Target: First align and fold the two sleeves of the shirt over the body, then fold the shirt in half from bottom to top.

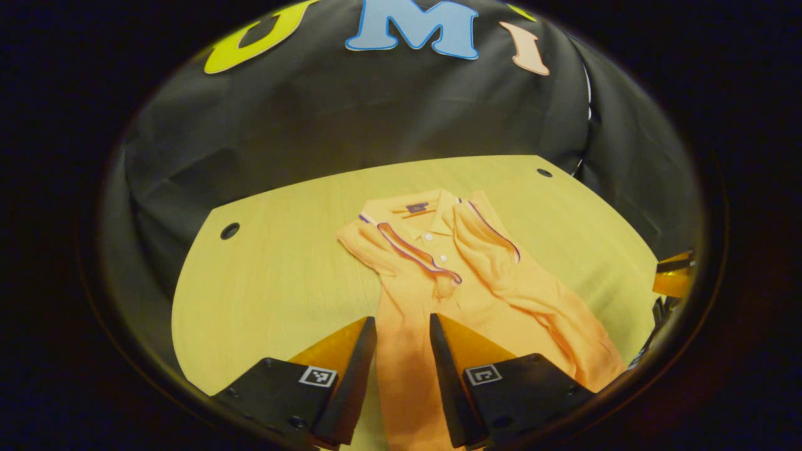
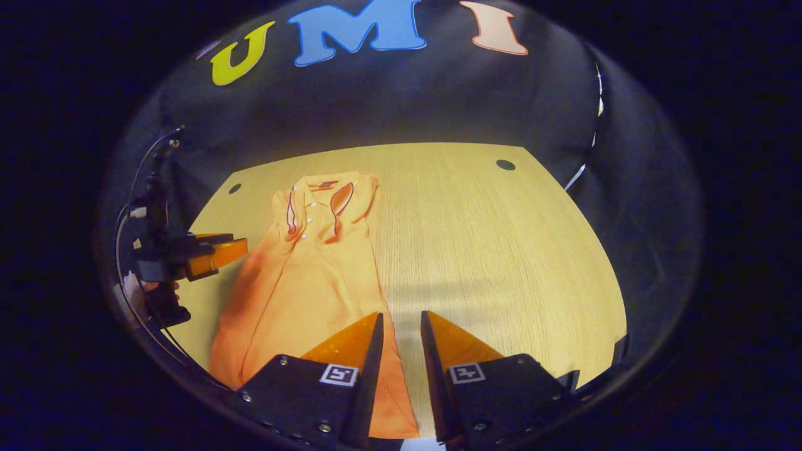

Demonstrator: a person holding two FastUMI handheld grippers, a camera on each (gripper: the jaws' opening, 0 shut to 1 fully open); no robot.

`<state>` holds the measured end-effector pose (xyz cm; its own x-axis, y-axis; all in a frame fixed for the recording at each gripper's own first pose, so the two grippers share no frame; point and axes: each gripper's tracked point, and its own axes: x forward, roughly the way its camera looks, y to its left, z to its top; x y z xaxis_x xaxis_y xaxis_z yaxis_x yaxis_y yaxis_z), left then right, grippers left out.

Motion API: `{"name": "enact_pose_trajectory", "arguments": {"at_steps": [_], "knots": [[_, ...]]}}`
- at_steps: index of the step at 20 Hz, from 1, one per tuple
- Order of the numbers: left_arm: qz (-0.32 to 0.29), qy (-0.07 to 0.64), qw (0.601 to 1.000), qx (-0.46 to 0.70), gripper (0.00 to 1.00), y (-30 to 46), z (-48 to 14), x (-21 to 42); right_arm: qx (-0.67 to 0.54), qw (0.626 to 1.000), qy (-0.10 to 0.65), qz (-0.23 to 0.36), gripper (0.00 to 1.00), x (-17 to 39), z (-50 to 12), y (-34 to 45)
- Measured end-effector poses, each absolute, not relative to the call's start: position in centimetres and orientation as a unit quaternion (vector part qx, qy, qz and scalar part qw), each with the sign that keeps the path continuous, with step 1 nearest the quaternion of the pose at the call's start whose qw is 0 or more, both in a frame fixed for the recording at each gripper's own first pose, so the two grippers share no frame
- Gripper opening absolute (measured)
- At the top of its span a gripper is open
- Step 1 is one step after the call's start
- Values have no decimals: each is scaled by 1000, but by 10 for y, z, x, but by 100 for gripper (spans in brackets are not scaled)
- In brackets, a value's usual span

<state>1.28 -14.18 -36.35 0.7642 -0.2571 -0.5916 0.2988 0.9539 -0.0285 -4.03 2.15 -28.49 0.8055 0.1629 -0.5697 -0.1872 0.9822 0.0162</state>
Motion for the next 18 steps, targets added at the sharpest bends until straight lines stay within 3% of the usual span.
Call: {"name": "enact_pose_trajectory", "arguments": {"at_steps": [3, 9, 12, 18], "knots": [[-143, 325, 935, 19, 72, -125, -369, -30, -32, 937, 328, 112, 41, -49, -307, 26], [-132, 370, 919, 3, 84, -106, -392, -110, -46, 921, 364, 135, 50, -58, -334, 33], [-131, 389, 912, 1, 91, -104, -402, -136, -53, 911, 383, 145, 66, -65, -347, 36], [-136, 428, 893, 9, 95, -100, -428, -183, -66, 892, 419, 156, 66, -87, -372, 36]]}}
